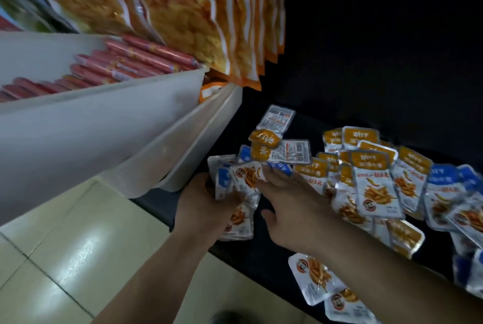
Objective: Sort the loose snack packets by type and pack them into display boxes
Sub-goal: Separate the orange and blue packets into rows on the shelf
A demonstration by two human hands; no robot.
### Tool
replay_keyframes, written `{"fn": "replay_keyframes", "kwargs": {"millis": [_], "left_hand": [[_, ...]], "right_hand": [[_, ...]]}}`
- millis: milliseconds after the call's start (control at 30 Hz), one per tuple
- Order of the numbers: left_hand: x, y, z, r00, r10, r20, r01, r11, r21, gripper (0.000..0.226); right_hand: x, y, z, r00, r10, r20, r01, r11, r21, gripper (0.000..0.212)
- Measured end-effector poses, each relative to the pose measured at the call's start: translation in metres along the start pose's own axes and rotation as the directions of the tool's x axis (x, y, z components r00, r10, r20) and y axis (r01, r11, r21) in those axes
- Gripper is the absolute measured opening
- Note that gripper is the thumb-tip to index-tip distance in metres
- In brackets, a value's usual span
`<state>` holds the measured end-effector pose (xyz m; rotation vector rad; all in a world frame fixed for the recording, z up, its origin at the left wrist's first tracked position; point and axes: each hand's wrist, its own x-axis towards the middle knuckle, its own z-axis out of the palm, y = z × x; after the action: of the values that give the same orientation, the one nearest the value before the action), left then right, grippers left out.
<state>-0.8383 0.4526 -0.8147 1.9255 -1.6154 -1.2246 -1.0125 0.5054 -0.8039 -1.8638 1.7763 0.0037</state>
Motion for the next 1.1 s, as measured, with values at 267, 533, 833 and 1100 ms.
{"fn": "replay_keyframes", "kwargs": {"millis": [267, 533, 833, 1100], "left_hand": [[-0.012, -0.004, -0.005, 1.0, -0.022, 0.022, 0.026, 0.982, -0.187, 0.024], [-0.068, 0.041, -0.031, 0.972, 0.086, -0.219, -0.193, 0.823, -0.534, 0.028], [-0.098, 0.05, 0.035, 0.844, 0.297, 0.445, 0.109, 0.719, -0.686, 0.063], [-0.104, 0.047, 0.053, 0.85, 0.153, 0.504, 0.201, 0.79, -0.579, 0.056]], "right_hand": [[-0.013, 0.011, 0.018, 0.992, -0.116, -0.057, 0.127, 0.95, 0.286, 0.057], [-0.058, -0.02, -0.046, 0.903, 0.423, -0.073, -0.053, 0.278, 0.959, 0.03], [-0.111, 0.024, -0.037, 0.833, 0.546, 0.088, -0.053, -0.081, 0.995, 0.027], [-0.145, 0.066, -0.027, 0.784, 0.607, 0.131, -0.18, 0.021, 0.983, 0.033]]}}
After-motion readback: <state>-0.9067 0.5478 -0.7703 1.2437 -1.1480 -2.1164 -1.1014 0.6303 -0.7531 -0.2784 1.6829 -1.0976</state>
